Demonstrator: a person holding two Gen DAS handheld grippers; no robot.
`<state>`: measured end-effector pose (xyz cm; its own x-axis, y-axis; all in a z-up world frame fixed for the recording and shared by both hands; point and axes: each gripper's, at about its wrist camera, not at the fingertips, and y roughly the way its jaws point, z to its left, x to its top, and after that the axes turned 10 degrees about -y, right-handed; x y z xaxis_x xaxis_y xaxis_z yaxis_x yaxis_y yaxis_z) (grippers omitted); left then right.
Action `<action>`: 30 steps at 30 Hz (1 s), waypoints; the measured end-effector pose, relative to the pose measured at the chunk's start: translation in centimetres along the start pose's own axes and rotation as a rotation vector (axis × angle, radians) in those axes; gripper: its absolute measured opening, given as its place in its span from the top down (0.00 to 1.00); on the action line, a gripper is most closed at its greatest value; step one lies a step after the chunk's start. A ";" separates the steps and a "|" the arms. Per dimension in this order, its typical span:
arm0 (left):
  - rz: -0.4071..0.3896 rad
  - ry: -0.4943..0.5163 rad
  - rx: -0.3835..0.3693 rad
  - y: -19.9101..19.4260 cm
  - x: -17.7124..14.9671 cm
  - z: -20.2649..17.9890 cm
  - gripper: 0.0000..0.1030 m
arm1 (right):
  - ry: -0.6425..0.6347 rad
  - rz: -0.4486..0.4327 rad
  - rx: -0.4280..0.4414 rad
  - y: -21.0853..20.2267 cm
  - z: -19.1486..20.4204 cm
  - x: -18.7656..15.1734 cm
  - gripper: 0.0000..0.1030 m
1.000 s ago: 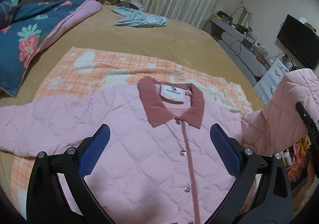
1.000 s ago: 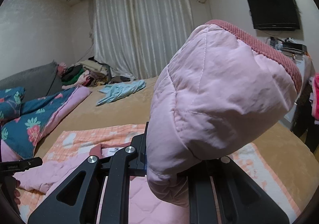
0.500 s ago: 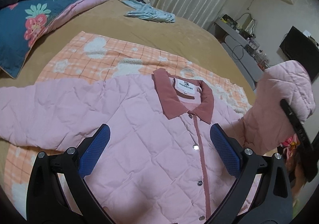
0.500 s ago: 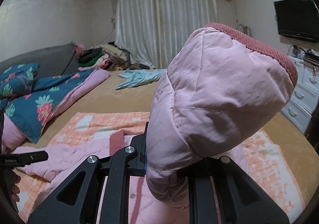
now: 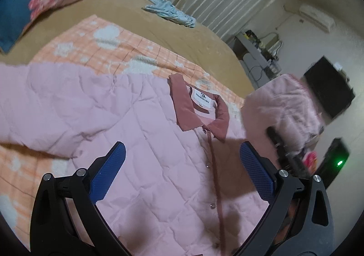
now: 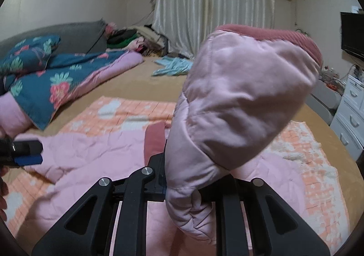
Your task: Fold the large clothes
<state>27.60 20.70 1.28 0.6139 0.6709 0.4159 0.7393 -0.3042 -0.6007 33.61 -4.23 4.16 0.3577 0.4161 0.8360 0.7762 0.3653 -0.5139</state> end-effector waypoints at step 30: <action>0.228 -0.225 -0.123 7.5 -2.5 4.6 0.09 | -0.107 0.209 0.222 1.3 6.7 -7.1 0.20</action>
<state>30.37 19.84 -7.40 0.7011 0.7044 0.1111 0.6263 -0.5337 -0.5683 28.56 -1.15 -3.75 0.4320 0.5819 0.6890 0.5550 0.4307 -0.7117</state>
